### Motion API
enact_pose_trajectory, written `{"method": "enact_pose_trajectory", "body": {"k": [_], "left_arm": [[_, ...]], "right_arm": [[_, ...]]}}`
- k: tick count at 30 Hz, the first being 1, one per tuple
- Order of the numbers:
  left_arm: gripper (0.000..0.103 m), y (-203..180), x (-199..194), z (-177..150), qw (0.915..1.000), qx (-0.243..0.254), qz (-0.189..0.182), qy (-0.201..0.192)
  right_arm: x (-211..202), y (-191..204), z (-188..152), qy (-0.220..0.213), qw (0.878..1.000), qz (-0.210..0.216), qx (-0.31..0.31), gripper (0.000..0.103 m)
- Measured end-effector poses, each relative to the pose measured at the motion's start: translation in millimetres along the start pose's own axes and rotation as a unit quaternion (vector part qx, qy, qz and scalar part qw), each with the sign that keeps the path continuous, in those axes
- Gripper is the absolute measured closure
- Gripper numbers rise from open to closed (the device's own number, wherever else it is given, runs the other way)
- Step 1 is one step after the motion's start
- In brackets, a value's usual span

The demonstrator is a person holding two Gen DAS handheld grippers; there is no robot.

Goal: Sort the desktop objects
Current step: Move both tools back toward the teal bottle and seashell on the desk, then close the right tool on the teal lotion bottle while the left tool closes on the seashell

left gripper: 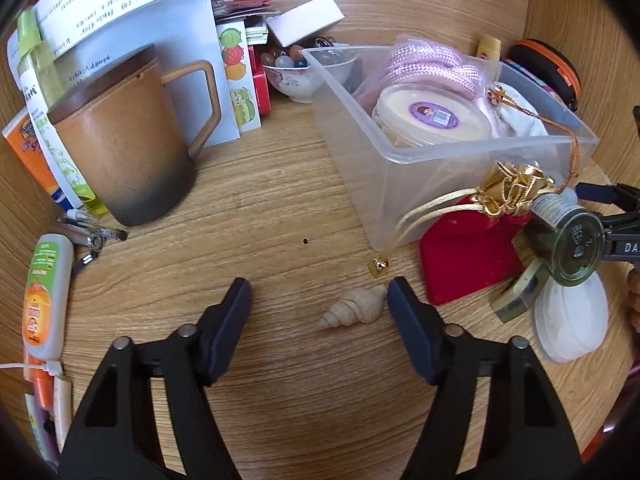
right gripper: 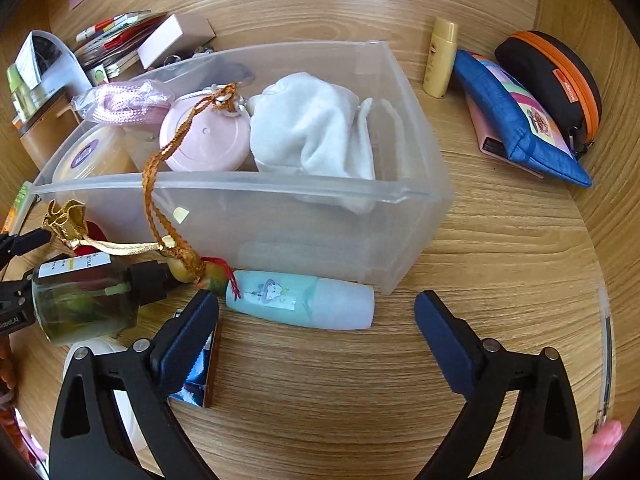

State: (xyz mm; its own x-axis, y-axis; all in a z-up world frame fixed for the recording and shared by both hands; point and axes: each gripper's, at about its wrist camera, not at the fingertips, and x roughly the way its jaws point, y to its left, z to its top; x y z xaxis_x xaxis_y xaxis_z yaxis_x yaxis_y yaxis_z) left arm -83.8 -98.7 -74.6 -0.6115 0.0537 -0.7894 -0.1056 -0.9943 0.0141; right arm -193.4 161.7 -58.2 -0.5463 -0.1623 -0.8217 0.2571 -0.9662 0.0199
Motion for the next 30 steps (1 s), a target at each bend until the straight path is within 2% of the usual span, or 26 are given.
{"method": "enact_pose_trajectory", "body": {"k": [3,6,8,20,24,26,30], "left_arm": [[0.042,-0.1,-1.3,-0.9,1.0,-0.002,-0.005,-0.001],[0.047,0.5,-2.8,-1.7,1.0,-0.004,-0.006,-0.002],[0.048,0.8,-3.6,-2.6,1.0,-0.005,-0.006,-0.002],[0.058,0.1,-7.0,-7.1,0.9999,0.003,-0.013,-0.004],[0.058,0.9,-7.2,-7.5,0.9999,0.004,-0.013,-0.004],[0.069,-0.4,-7.4,-7.5,0.9999,0.008,-0.012,-0.006],[0.076,-6.4,-9.0,-8.4,0.9999,0.012,-0.009,-0.007]], "right_arm": [[-1.1,-1.1,-1.6,-0.001,1.0,0.004,0.005,0.013],[-2.2,-3.0,-3.9,-0.005,1.0,-0.012,0.006,0.028],[-1.7,-3.8,-4.3,-0.006,1.0,-0.022,0.001,0.029],[-6.0,-9.0,-14.1,0.001,1.0,-0.008,-0.008,0.031],[-10.3,-13.4,-19.1,-0.003,1.0,-0.008,-0.012,0.041],[-12.4,-14.7,-22.0,-0.006,1.0,-0.008,-0.014,0.046],[-13.9,-16.0,-22.7,-0.01,1.0,-0.003,-0.022,0.055]]}}
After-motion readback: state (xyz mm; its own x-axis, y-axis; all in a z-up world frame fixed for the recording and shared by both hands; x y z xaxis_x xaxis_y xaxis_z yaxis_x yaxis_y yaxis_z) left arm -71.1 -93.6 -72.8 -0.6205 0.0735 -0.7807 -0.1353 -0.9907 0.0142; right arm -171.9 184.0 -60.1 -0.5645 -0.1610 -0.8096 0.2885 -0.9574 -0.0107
